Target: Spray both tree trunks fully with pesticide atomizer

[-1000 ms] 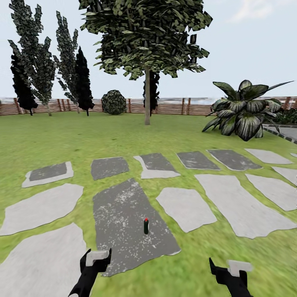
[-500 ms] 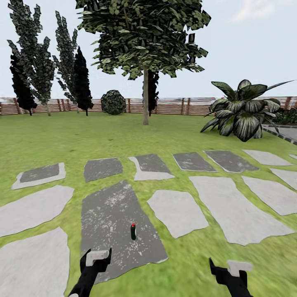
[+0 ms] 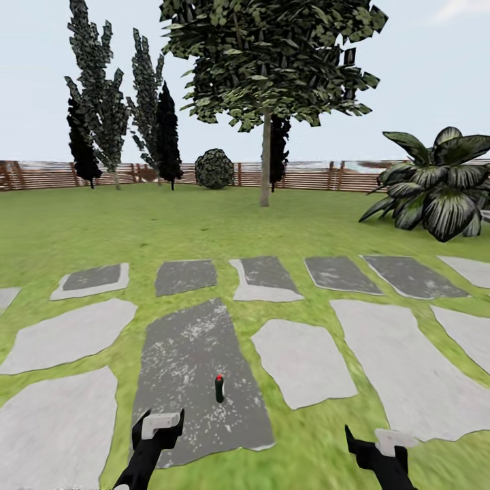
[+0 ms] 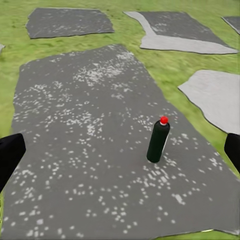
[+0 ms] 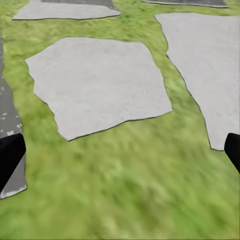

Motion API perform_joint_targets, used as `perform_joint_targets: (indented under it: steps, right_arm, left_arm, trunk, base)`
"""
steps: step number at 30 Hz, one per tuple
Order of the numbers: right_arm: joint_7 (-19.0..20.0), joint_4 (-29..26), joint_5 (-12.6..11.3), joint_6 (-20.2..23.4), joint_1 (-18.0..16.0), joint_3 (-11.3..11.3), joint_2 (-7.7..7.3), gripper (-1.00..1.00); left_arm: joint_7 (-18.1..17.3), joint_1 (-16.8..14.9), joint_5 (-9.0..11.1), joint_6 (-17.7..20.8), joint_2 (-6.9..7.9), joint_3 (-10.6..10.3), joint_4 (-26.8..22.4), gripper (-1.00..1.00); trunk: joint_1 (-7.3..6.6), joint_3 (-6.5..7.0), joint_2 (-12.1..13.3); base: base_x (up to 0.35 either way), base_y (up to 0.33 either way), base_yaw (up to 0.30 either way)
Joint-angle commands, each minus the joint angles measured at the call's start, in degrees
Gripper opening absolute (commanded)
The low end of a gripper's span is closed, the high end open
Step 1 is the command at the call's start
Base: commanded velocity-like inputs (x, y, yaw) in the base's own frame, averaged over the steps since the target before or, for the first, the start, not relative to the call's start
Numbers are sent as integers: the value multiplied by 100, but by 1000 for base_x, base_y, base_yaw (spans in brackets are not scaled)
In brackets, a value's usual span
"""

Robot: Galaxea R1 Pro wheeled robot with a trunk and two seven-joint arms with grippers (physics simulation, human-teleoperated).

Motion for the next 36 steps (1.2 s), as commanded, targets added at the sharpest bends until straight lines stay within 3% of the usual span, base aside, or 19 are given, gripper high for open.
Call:
perform_joint_targets:
  steps: [1, 18, 36]
  right_arm:
    - [15, 0, -4, -4, -1, -6, 0, 100]
    - [15, 0, -4, -4, -1, -6, 0, 100]
    - [15, 0, -4, -4, -1, -6, 0, 100]
  left_arm:
    - [-1, -4, 20, -15, -2, 1, 4, 100]
    - [-1, -4, 20, -24, -2, -4, 3, 100]
    - [-1, -4, 20, -24, -2, 0, 4, 100]
  trunk:
    - [0, -6, -2]
    - [0, -6, -2]
    - [0, -6, -2]
  base:
    - [134, -222, 280]
    - [30, -54, 281]
    - [0, -279, 281]
